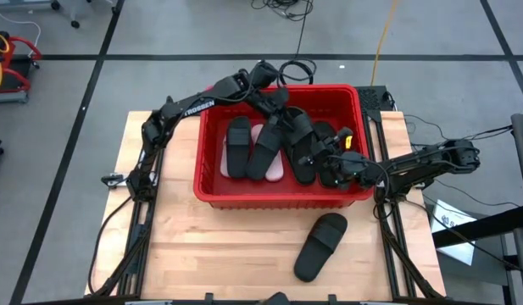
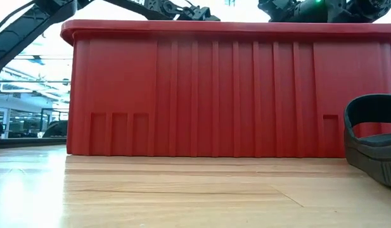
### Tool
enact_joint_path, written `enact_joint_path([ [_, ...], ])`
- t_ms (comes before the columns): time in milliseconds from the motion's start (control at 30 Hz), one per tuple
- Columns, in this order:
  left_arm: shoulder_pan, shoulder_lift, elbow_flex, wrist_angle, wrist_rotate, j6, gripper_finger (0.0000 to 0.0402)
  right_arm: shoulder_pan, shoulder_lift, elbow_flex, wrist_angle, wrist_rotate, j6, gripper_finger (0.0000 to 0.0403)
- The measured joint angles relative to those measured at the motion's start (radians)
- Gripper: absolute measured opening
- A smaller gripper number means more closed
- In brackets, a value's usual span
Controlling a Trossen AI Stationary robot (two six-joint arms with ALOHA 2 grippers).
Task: Pick and place slides into bin
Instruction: Put the black slipper into the red bin
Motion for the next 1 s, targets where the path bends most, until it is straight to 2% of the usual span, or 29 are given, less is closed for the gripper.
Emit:
enact_joint_path([
  [133, 0.009, -0.007, 0.0, 0.009, 0.002, -0.007, 0.0125, 0.0, 0.0, 0.0, 0.002, 0.007, 0.003, 0.0004],
  [333, 0.022, -0.007, 0.0, 0.009, 0.006, -0.015, 0.0015, -0.001, 0.0, 0.0, 0.003, 0.005, 0.004, 0.0004],
  [467, 0.022, -0.007, 0.0, 0.011, -0.01, -0.013, 0.001, -0.001, 0.0, 0.0, 0.002, 0.009, 0.005, 0.0011],
  [633, 0.037, -0.008, 0.0, 0.038, 0.015, -0.018, 0.0004, 0.004, 0.0, 0.001, 0.004, 0.027, 0.014, 0.0041],
  [800, 0.061, -0.008, 0.004, 0.059, 0.007, -0.03, 0.0002, 0.029, -0.01, 0.001, 0.034, 0.107, 0.067, 0.0087],
  [1000, 0.076, -0.008, 0.067, 0.041, -0.008, -0.022, 0.0002, 0.075, -0.042, 0.001, 0.147, 0.212, 0.006, 0.0139],
])
